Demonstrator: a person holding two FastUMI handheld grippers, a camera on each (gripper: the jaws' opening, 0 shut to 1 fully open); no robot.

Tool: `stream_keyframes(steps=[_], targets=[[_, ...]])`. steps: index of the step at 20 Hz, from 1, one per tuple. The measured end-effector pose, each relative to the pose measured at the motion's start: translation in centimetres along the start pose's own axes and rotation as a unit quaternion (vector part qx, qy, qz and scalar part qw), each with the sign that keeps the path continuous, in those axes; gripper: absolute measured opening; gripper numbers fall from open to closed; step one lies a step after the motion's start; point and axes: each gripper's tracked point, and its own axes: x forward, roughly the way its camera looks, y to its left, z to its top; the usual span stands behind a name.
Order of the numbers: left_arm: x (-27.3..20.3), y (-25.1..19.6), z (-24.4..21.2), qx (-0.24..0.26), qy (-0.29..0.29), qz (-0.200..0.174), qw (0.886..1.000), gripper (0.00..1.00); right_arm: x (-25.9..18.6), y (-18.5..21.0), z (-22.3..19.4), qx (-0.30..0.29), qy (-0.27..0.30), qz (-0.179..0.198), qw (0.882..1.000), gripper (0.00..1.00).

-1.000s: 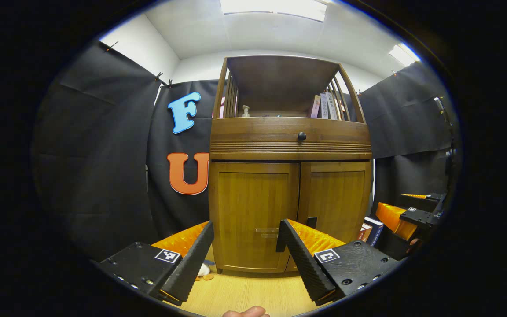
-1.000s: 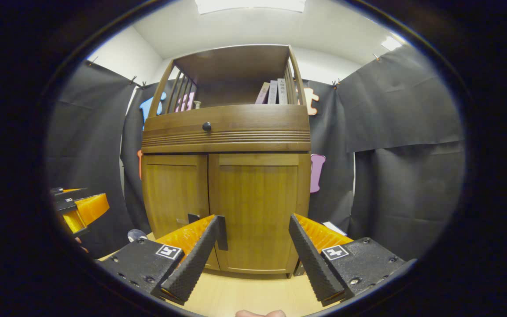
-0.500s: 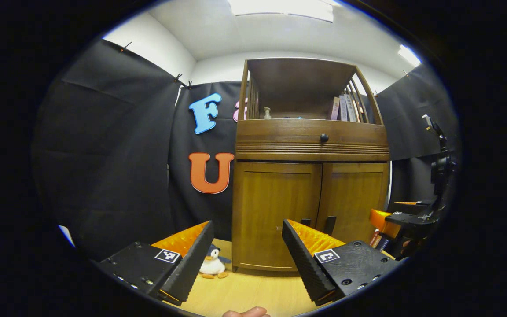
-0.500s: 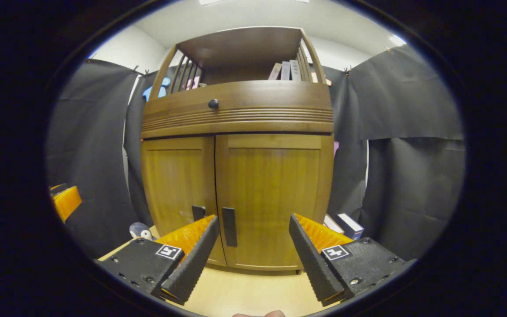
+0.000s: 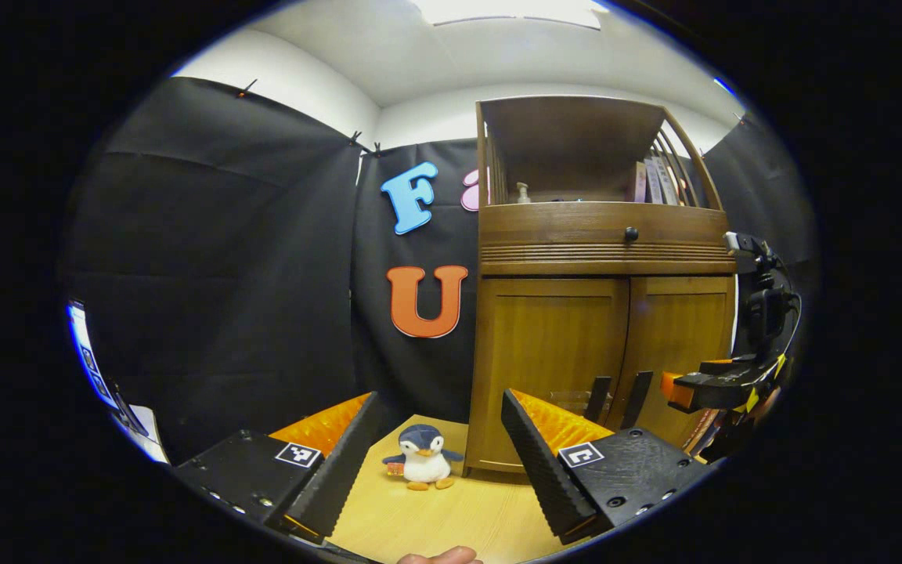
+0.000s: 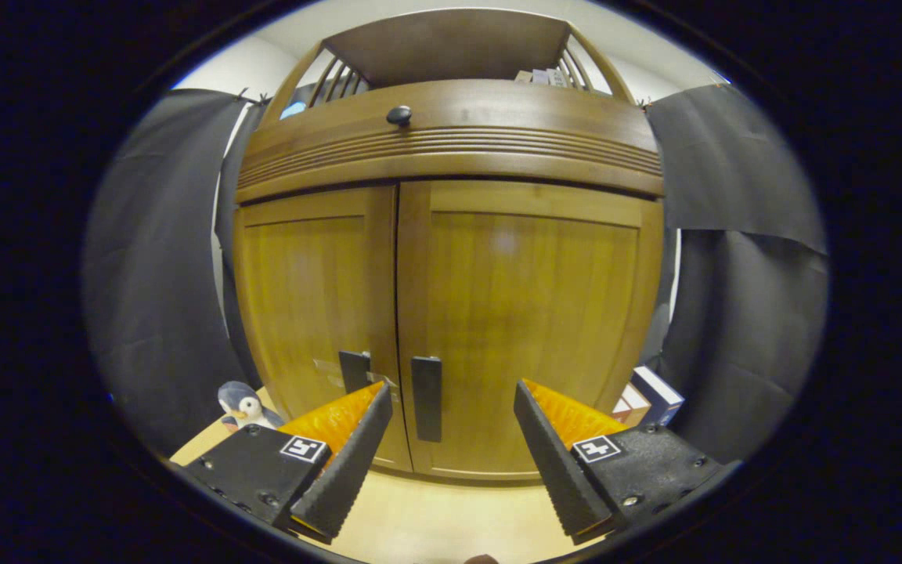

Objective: Open the right door of the double-door shoe cabinet with the right hand, and open the left door with the left hand.

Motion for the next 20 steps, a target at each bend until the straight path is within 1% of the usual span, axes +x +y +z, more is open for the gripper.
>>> stream_keyframes(steps=[5, 7, 8, 9, 10, 11, 12, 15, 18, 20], targets=[[0.0, 2.1, 0.1, 0.003, -0.004, 0.031, 1.000, 0.94, 3.8, 0.9, -1.5, -0.004, 0.031, -0.004, 1.000, 0.97], [0.0, 2.5, 0.0, 0.002, -0.002, 0.036, 0.999, 0.94, 5.2, 0.8, -1.4, -0.008, 0.029, -0.012, 0.999, 0.93], [-0.1, 2.6, -0.1, 0.001, 0.000, 0.037, 0.999, 0.94, 5.8, 0.7, -1.7, -0.009, 0.029, -0.015, 0.999, 0.88], [-0.1, 2.7, -0.2, 0.001, 0.001, 0.038, 0.999, 0.94, 6.4, 0.7, -1.9, -0.009, 0.033, -0.018, 0.999, 0.86], [0.0, 2.8, -0.3, 0.001, 0.003, 0.038, 0.999, 0.94, 6.9, 0.6, -2.2, -0.008, 0.035, -0.022, 0.999, 0.80], [0.0, 2.9, -0.3, 0.003, 0.002, 0.038, 0.999, 0.94, 7.3, 0.5, -2.3, -0.005, 0.037, -0.025, 0.999, 0.78], [0.0, 2.9, -0.2, 0.006, 0.001, 0.039, 0.999, 0.94, 7.8, 0.5, -2.5, -0.001, 0.038, -0.026, 0.999, 0.74], [-0.1, 2.9, 0.1, 0.015, -0.005, 0.038, 0.999, 0.94, 9.1, 0.8, -3.1, 0.002, 0.039, -0.026, 0.999, 0.67], [-0.1, 2.9, 0.0, 0.016, -0.003, 0.032, 0.999, 0.94, 10.3, 1.0, -4.0, 0.015, 0.045, -0.032, 0.998, 0.57], [-0.1, 3.0, 0.1, 0.018, -0.005, 0.032, 0.999, 0.94, 10.7, 1.0, -3.9, 0.026, 0.034, -0.035, 0.998, 0.54]])
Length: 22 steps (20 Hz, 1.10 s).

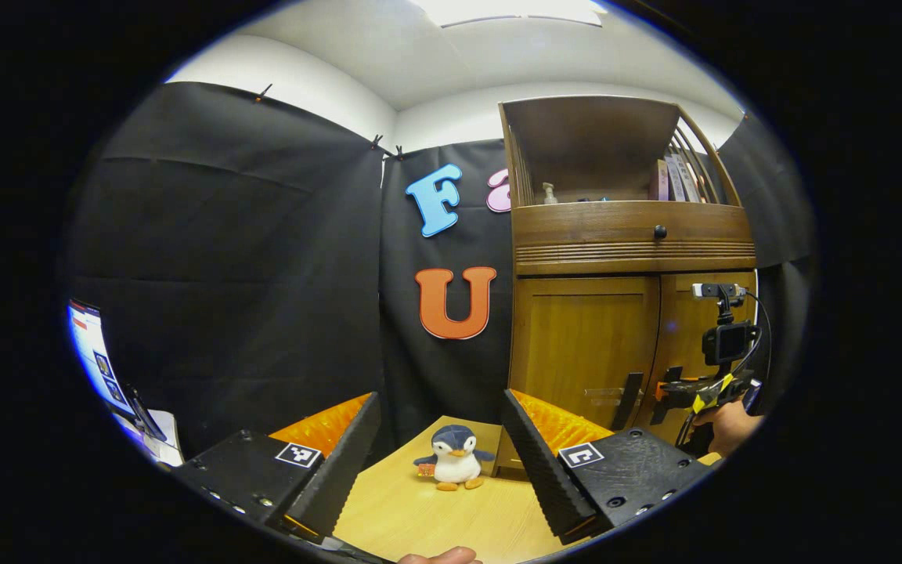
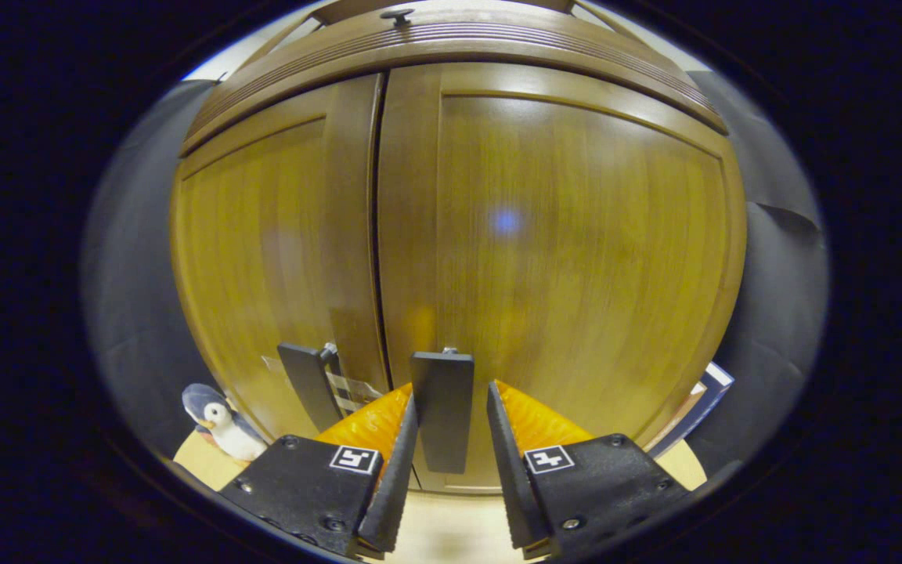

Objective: Open the right door of the double-door shoe cabinet with the right hand, and open the left door with the left hand.

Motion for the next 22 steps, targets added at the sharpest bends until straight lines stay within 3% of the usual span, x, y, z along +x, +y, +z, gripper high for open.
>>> stream_keyframes(steps=[3, 4, 9, 22], targets=[[0.0, 0.2, -0.3, 0.000, 0.003, 0.002, 1.000, 0.94, 0.2, 0.6, 0.0, 0.003, -0.006, 0.005, 1.000, 0.48], [0.0, 0.1, -0.5, -0.002, 0.006, 0.001, 1.000, 0.94, 0.3, 0.6, 0.0, 0.002, -0.010, 0.001, 1.000, 0.41], [0.1, 0.0, -0.6, -0.010, 0.004, -0.013, 1.000, 0.94, -0.3, 0.6, -0.2, 0.015, -0.013, 0.009, 1.000, 0.32], [-0.6, -3.0, -2.1, -0.012, 0.010, -0.081, 0.997, 0.94, -6.8, -0.9, -2.3, 0.005, -0.022, 0.025, 0.999, 0.30]])
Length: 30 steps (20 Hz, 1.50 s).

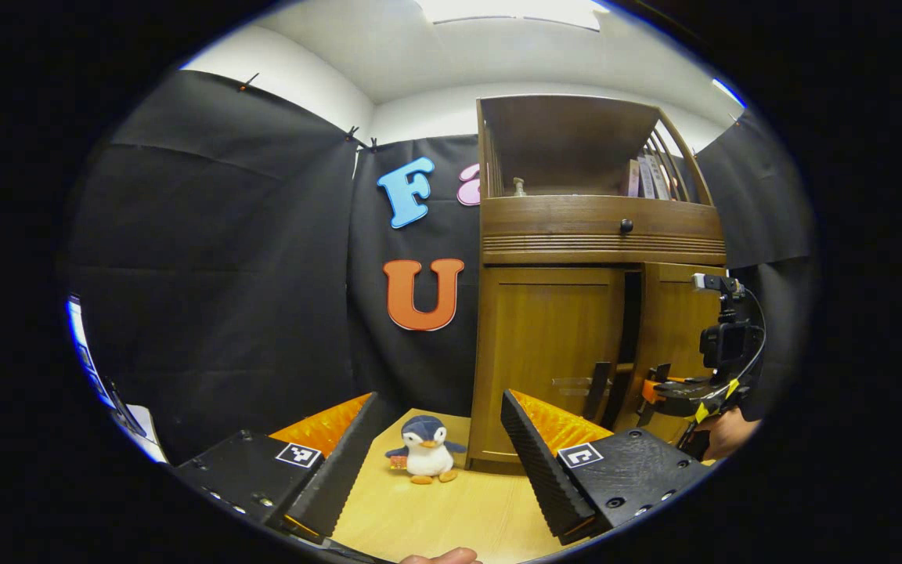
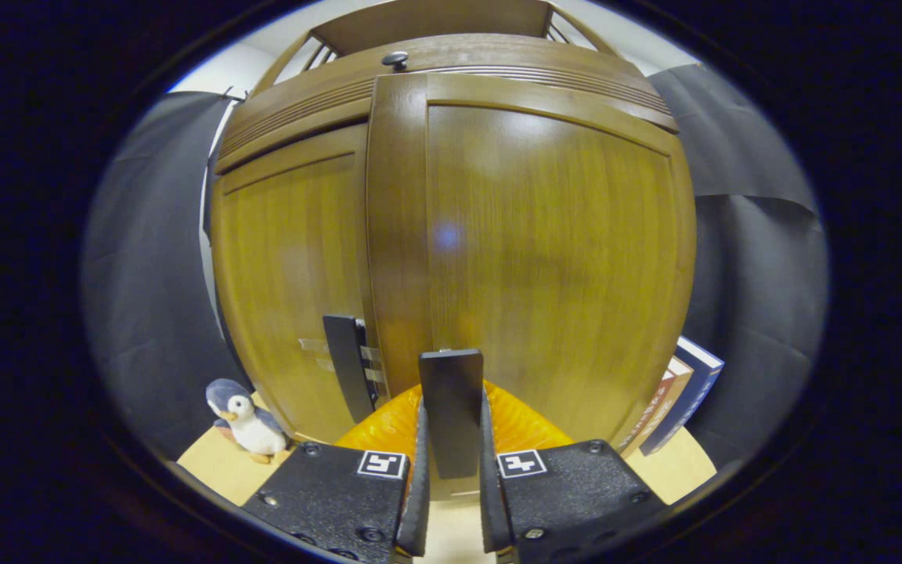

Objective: Open the right door of the double-door shoe cabinet with the right hand, and open the left door with the left hand.

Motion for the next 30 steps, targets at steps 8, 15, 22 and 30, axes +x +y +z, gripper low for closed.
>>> stream_keyframes(steps=[8, 15, 22, 30], targets=[[0.9, -4.7, -0.3, 0.011, 0.005, -0.065, 0.998, 0.94, -5.5, -2.4, -1.2, -0.008, -0.003, 0.008, 1.000, 0.28], [1.8, -8.8, -0.8, 0.011, 0.008, -0.115, 0.993, 0.94, -8.6, -4.4, -1.8, -0.002, 0.003, 0.012, 1.000, 0.27], [2.3, -12.0, -1.1, 0.008, 0.017, -0.140, 0.990, 0.94, -11.2, -6.8, -2.4, 0.003, 0.006, 0.009, 1.000, 0.27], [2.9, -15.8, -1.2, 0.003, 0.016, -0.174, 0.985, 0.94, -13.9, -10.3, -2.8, 0.007, 0.012, -0.012, 1.000, 0.25]])
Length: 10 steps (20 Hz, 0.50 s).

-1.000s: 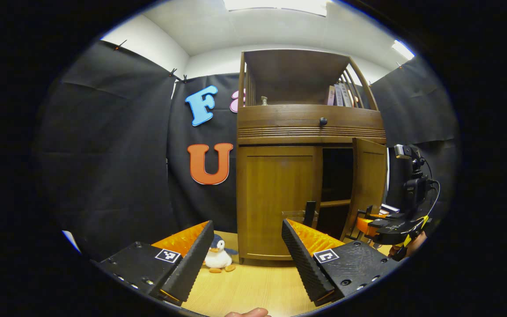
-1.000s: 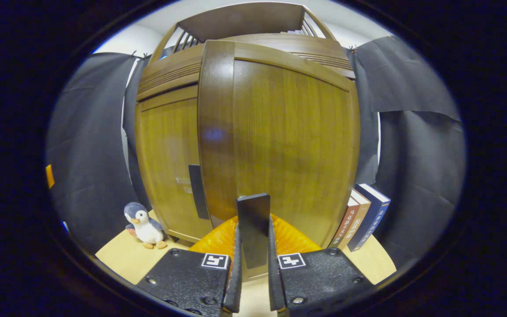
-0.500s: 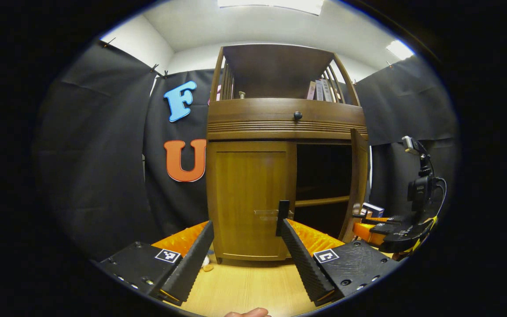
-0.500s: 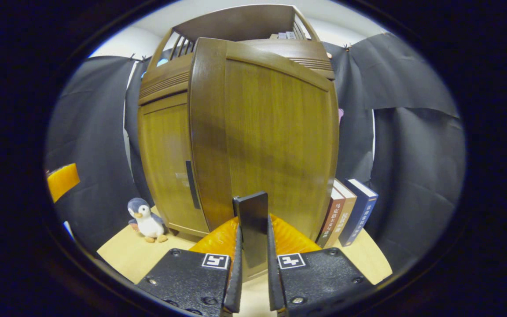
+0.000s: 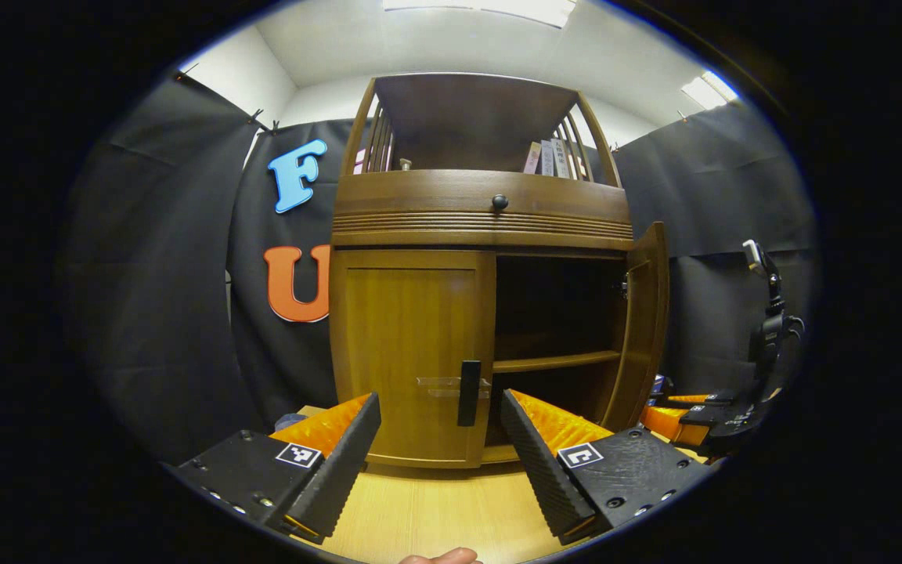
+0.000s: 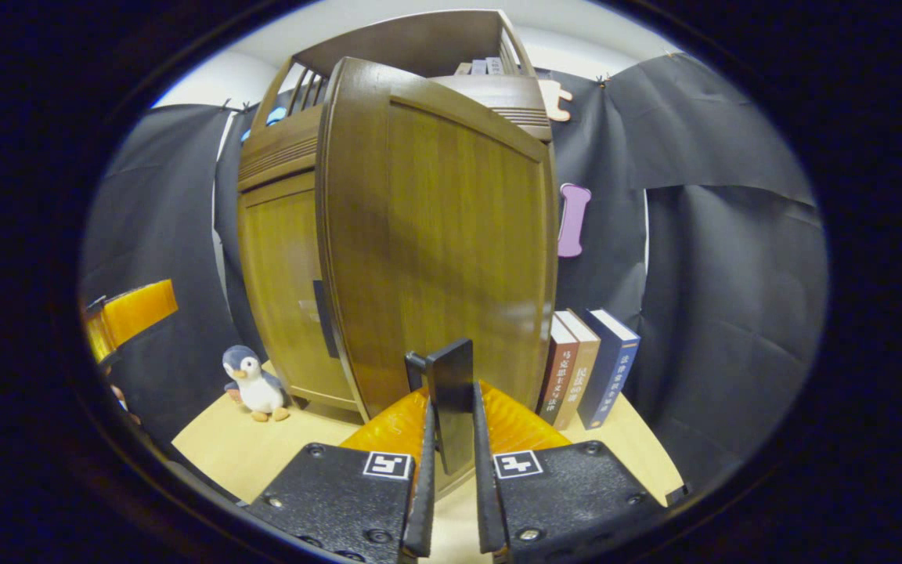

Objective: Open the right door of the double-door shoe cabinet with the right hand, and open the left door with the left hand.

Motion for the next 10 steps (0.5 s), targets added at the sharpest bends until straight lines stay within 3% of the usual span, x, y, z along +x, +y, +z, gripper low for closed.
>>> stream_keyframes(steps=[5, 10], targets=[[0.9, -2.0, -0.5, -0.007, 0.015, -0.022, 1.000, 0.94, -1.3, -2.2, -0.1, -0.013, 0.005, -0.006, 1.000, 0.21], [2.3, -3.6, -0.6, -0.002, 0.014, -0.039, 0.999, 0.94, -2.4, -4.8, 0.2, -0.001, -0.007, -0.039, 0.999, 0.19]])
